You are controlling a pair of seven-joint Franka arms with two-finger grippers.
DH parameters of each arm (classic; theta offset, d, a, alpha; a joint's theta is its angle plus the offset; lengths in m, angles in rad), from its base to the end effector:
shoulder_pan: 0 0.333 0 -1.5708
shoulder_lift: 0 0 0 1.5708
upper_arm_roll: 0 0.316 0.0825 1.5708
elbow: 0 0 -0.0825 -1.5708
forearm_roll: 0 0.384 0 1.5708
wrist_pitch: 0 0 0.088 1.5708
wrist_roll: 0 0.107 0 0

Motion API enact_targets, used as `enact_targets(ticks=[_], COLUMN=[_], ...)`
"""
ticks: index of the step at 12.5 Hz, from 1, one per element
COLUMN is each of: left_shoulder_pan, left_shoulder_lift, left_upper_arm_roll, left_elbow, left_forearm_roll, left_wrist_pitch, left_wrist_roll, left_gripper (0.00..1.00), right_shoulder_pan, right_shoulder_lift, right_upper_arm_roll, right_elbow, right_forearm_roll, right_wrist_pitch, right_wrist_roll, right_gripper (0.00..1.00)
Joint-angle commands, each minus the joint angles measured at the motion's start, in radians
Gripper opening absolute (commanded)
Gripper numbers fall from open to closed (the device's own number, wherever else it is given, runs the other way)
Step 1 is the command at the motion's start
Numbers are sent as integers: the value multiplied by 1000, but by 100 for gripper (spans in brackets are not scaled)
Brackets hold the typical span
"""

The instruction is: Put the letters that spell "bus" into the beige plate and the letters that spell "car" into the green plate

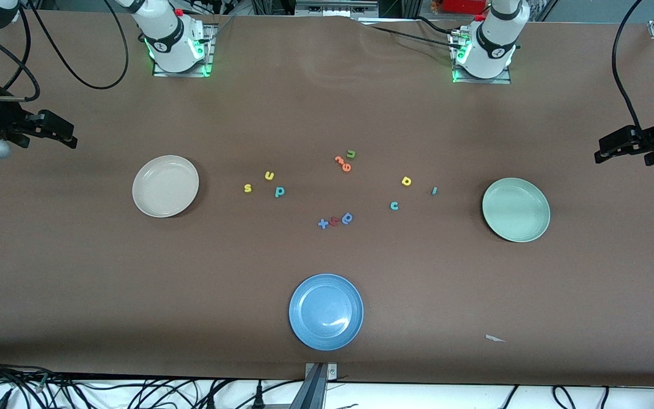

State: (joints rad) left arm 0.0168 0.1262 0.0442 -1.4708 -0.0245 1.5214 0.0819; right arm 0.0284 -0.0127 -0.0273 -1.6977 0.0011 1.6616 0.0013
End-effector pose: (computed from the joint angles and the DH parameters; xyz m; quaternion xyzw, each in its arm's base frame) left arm 0.5865 0.0314 0.5953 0.9992 -0.0107 -0.0370 0.0121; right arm 0.5549 0.0006 0.5792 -0.9999 0.0002 0.0117 0.0007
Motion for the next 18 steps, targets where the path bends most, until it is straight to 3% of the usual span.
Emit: enact_targets(ticks=[1,18], left_shoulder_pan=[-3,-3], left_shoulder_lift=[0,9], left_upper_arm_roll=[0,0], left_elbow=[4,7], left_forearm_roll=[-12,-12], left_wrist_pitch=[-9,-4], left_wrist_roll=[4,4], left_gripper=[100,100], right_shoulder_pan=[2,5], right_shoulder_lift=[-3,-6], right_upper_arm_roll=[1,4], right_elbow=[9,9], right_forearm_roll=[-4,-7], right_wrist_pitch=[-13,-14], right_wrist_roll=[0,-6], right_gripper=[100,100])
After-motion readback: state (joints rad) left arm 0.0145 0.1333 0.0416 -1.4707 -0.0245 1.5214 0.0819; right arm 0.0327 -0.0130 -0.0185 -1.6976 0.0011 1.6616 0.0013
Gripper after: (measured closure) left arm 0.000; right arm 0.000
